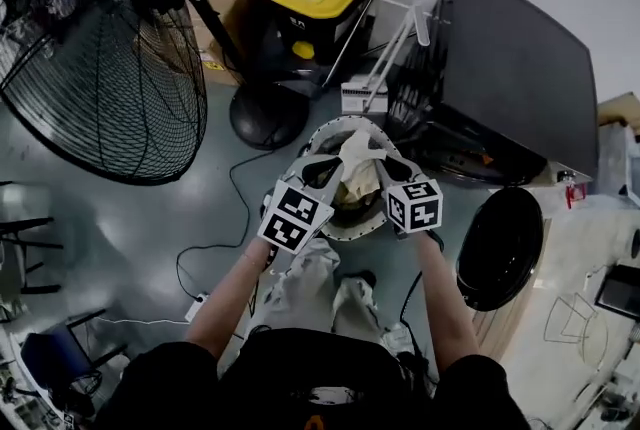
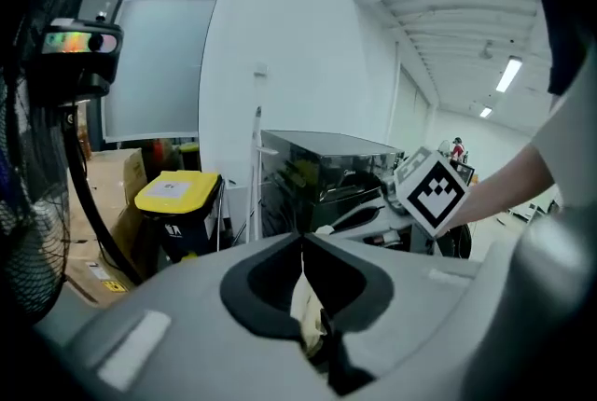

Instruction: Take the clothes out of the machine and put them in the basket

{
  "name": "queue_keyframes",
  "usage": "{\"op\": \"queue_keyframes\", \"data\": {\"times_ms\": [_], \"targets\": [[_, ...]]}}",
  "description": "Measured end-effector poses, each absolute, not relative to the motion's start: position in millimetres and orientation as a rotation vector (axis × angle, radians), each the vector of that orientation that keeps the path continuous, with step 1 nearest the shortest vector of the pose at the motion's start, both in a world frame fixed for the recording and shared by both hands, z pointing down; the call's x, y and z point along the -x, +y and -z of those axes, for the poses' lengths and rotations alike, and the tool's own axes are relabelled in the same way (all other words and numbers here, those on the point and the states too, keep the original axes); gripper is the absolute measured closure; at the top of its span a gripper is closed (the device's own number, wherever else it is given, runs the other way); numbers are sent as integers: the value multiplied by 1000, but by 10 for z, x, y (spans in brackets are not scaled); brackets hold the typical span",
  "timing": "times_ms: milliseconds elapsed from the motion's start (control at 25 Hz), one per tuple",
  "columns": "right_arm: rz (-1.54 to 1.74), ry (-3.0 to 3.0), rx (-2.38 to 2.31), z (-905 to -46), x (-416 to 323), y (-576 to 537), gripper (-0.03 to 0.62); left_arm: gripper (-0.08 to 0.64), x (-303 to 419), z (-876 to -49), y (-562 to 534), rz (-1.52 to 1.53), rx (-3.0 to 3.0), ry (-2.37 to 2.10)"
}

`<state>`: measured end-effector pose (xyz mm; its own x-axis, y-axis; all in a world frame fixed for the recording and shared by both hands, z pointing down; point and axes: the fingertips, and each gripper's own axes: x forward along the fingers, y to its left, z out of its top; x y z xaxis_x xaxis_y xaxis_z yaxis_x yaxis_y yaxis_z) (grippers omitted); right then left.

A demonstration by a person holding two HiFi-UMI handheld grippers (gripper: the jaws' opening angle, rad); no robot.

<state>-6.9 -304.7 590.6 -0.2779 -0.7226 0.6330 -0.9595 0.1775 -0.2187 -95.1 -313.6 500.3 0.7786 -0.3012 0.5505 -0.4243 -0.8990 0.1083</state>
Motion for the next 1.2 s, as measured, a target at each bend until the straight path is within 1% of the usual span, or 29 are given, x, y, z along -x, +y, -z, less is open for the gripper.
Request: {"op": "queue_keyframes", "data": {"times_ms": [400,440,520,640,920,1200], "targets": [[-954,-1924,-1532,-6848,47,-3115,533,557,752,-5315,-3339,-823,-2731,-509],[-973,-1916,-1520,-6928,67,-3116,511,557,753,-5343,-3356,-828,-2729,-505],[-1007,-1915,-1501,-7043,118,-3114,431,557,762,-5396,-3380,-837,-2723,-500],[-1039,-1918,-1496,-7127,178,-3098,415,557,782,-5461,-3381,-853,-2715,-496],[-1043,-1946,-1527,-7082,265,-3058,410,557,801,-5532,-3356,-864,-2713,-483],[-1017,-1972,-1660,-6718,69,-2923,417,557,676,-5417,-3166,-846,-2728,-441]]}}
